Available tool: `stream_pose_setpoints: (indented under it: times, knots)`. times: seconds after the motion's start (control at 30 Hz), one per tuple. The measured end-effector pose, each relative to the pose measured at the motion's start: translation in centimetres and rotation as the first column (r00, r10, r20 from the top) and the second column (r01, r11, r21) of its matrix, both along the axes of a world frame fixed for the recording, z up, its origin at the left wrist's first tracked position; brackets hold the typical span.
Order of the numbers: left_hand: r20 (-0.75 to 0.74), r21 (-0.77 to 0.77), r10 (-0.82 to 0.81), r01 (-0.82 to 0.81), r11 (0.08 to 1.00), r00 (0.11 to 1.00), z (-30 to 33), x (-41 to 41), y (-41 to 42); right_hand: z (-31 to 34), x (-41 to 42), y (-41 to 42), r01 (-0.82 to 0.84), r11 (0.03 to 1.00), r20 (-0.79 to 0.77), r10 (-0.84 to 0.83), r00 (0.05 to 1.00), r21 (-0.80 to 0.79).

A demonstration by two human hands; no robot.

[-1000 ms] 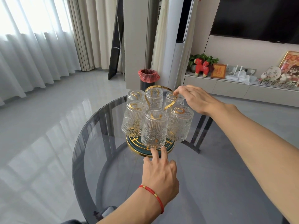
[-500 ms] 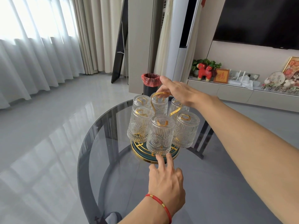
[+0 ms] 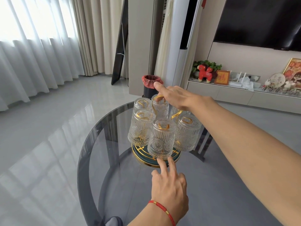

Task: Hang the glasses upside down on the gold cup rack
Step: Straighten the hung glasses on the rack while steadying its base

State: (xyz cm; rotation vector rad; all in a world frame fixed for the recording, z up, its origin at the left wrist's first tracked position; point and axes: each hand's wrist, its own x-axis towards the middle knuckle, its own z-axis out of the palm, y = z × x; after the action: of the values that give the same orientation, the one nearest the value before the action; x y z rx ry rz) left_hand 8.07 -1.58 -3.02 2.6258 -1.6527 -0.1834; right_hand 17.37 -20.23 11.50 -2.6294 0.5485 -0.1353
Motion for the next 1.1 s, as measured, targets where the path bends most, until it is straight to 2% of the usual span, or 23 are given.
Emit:
stream_pose_setpoints:
  times: [0.13, 0.63, 0.8, 0.97, 1.1]
  knots:
    - [-0.006, 0.009, 0.004, -0.004, 1.000, 1.000, 0.0, 0.0, 0.0, 0.3, 0.6, -0.1, 0.046, 0.998, -0.030, -0.045, 0.999, 0.036]
    - [-0.011, 0.015, 0.004, -0.004, 1.000, 1.000, -0.2, 0.2, -0.2, 0.1, 0.9, -0.8, 0.090, 0.991, 0.028, -0.093, 0.995, 0.094]
    - [-0.008, 0.015, 0.002, -0.002, 1.000, 1.000, -0.2, 0.3, -0.3, 0.3, 0.5, -0.8, 0.074, 0.993, 0.007, -0.075, 0.997, 0.092]
    - [-0.006, 0.016, 0.001, -0.001, 1.000, 1.000, -0.3, 0.3, -0.4, 0.4, 0.4, -0.8, -0.001, 0.995, 0.087, -0.008, 0.996, 0.099]
    - [-0.011, 0.019, 0.002, -0.002, 1.000, 1.000, -0.4, 0.3, -0.4, 0.3, 0.3, -0.8, -0.028, 0.997, 0.016, 0.027, 0.999, 0.065]
